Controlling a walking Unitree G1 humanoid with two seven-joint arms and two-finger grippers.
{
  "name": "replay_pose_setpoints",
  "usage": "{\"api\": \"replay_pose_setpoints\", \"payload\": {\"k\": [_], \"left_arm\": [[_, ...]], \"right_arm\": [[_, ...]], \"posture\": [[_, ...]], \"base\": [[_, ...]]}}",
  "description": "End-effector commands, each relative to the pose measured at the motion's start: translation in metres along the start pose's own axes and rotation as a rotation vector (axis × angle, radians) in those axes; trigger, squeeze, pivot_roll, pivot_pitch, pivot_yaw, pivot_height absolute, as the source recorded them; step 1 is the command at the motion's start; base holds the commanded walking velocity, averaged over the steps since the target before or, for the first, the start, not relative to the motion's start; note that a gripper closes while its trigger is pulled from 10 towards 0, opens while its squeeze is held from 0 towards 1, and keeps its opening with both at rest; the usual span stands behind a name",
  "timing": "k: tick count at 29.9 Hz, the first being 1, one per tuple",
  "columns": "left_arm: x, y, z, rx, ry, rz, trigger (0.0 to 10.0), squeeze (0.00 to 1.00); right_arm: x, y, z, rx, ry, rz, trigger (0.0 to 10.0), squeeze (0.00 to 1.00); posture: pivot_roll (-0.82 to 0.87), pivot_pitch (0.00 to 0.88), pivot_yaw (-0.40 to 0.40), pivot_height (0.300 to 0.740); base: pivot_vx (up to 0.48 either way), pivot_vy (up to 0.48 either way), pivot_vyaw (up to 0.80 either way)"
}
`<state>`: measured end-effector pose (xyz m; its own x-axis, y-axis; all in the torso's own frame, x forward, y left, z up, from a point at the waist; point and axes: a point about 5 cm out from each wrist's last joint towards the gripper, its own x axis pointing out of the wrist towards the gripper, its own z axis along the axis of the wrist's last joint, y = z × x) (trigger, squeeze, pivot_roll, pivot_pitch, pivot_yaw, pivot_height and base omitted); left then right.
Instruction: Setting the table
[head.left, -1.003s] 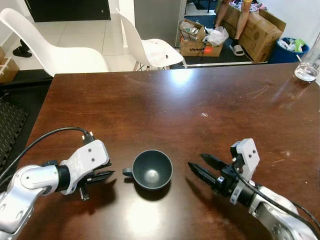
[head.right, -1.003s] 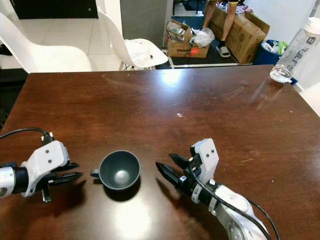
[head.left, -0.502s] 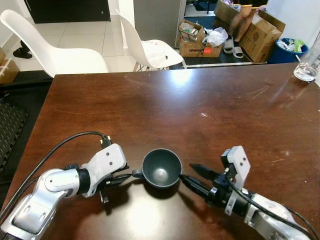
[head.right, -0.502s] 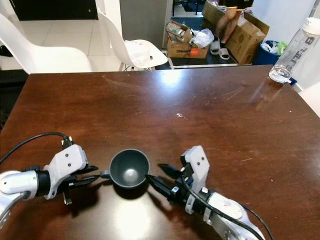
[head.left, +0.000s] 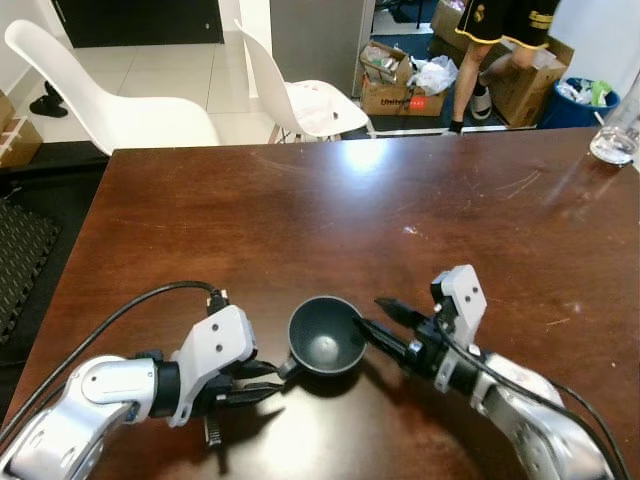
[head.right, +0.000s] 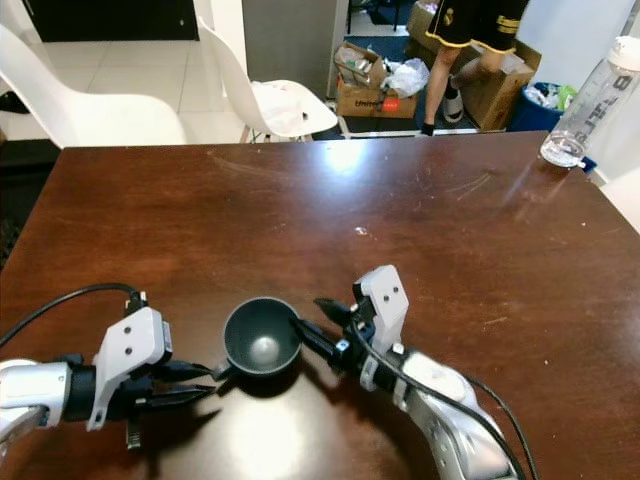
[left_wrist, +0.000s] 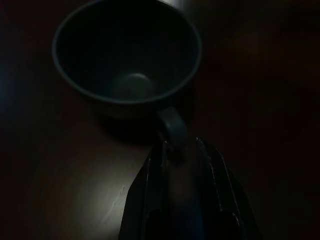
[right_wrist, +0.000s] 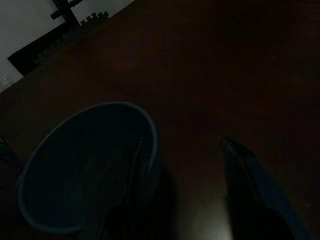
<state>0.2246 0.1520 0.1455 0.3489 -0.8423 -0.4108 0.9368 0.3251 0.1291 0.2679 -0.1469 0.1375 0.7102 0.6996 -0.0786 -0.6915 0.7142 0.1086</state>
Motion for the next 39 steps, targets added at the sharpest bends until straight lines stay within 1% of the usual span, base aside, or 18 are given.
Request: {"api": "replay_pose_setpoints", "payload": {"k": [1,4,6,9,11,12,13,16,17,21,23,24,28,29,30,31,32,39], "left_arm": [[-0.004,0.002,-0.004,-0.007,0.023,0.018,10.0,0.0],[-0.006,0.007,-0.006,0.003,0.039,0.055,10.0,0.0],[-0.007,0.009,-0.007,0.004,0.039,0.066,10.0,0.0],[-0.005,0.012,-0.006,-0.003,0.033,0.104,10.0,0.0],[-0.004,0.012,-0.006,-0.004,0.033,0.109,10.0,0.0],[-0.003,0.012,-0.006,-0.003,0.033,0.109,10.0,0.0],[-0.003,0.012,-0.006,-0.003,0.033,0.11,10.0,0.0],[-0.002,0.013,-0.005,-0.002,0.031,0.115,10.0,0.0],[-0.002,0.013,-0.005,-0.002,0.031,0.115,10.0,0.0],[-0.001,0.014,-0.005,-0.002,0.024,0.137,10.0,0.0],[0.0,0.015,-0.005,-0.003,0.022,0.141,10.0,0.0],[0.001,0.014,-0.005,-0.007,0.019,0.15,10.0,0.0],[0.003,0.014,-0.004,-0.014,0.01,0.163,10.0,0.0],[0.003,0.014,-0.004,-0.014,0.01,0.163,10.0,0.0],[0.003,0.014,-0.004,-0.017,0.007,0.17,10.0,0.0],[0.003,0.013,-0.004,-0.018,0.005,0.173,10.0,0.0],[0.004,0.013,-0.004,-0.019,0.004,0.177,10.0,0.0],[0.005,0.012,-0.005,-0.027,-0.004,0.192,10.0,0.0]], "right_arm": [[-0.002,0.0,0.003,-0.014,-0.002,0.015,10.0,0.0],[-0.005,0.006,0.013,-0.04,-0.025,0.045,10.0,0.0],[-0.005,0.008,0.017,-0.032,-0.045,0.052,10.0,0.0],[-0.002,0.013,0.038,-0.016,-0.129,0.044,10.0,0.0],[0.0,0.016,0.042,-0.02,-0.135,0.045,10.0,0.0],[0.001,0.016,0.041,-0.033,-0.123,0.044,10.0,0.91],[0.002,0.017,0.038,-0.035,-0.099,0.047,10.0,1.0],[0.004,0.018,0.025,-0.039,-0.015,0.056,10.0,1.0],[0.004,0.018,0.025,-0.039,-0.015,0.056,10.0,1.0],[0.004,0.018,0.013,-0.036,0.078,0.074,10.0,1.0],[0.004,0.017,0.011,-0.029,0.092,0.076,10.0,1.0],[0.007,0.016,0.009,-0.034,0.125,0.091,10.0,0.0],[0.012,0.011,0.0,-0.048,0.208,0.1,10.0,0.0],[0.012,0.011,0.0,-0.048,0.208,0.1,10.0,0.0],[0.013,0.009,-0.005,-0.049,0.251,0.109,4.5,0.0],[0.013,0.008,-0.008,-0.052,0.272,0.111,0.7,0.0],[0.013,0.007,-0.01,-0.048,0.286,0.12,0.0,0.0],[0.012,0.004,-0.017,-0.001,0.301,0.136,0.0,0.0]], "posture": [[-0.03,0.067,0.087,0.74],[-0.03,0.069,0.084,0.74],[-0.03,0.069,0.084,0.74],[-0.04,0.073,0.084,0.74],[-0.04,0.074,0.085,0.74],[-0.04,0.075,0.084,0.74],[-0.04,0.075,0.084,0.74],[-0.04,0.078,0.079,0.74],[-0.04,0.078,0.079,0.74],[-0.04,0.085,0.067,0.74],[-0.04,0.086,0.066,0.74],[-0.04,0.088,0.058,0.74],[-0.03,0.091,0.047,0.74],[-0.03,0.091,0.047,0.74],[-0.03,0.092,0.039,0.74],[-0.03,0.092,0.039,0.74],[-0.03,0.093,0.036,0.74],[-0.03,0.096,0.025,0.74]], "base": [[0.0,0.0,0.0],[0.0,0.0,0.0],[0.0,0.0,0.0],[0.0,0.0,0.0],[0.0,0.0,0.0],[0.0,0.0,0.0],[0.0,0.0,0.0],[0.0,0.0,0.0],[0.0,0.0,0.0],[0.0,0.0,0.0],[0.0,0.0,0.0],[0.0,0.0,0.0],[0.0,0.0,0.0],[0.0,0.0,0.0],[0.0,0.0,0.0],[0.0,0.0,0.0],[0.0,0.0,0.0],[0.0,0.0,0.0]]}}
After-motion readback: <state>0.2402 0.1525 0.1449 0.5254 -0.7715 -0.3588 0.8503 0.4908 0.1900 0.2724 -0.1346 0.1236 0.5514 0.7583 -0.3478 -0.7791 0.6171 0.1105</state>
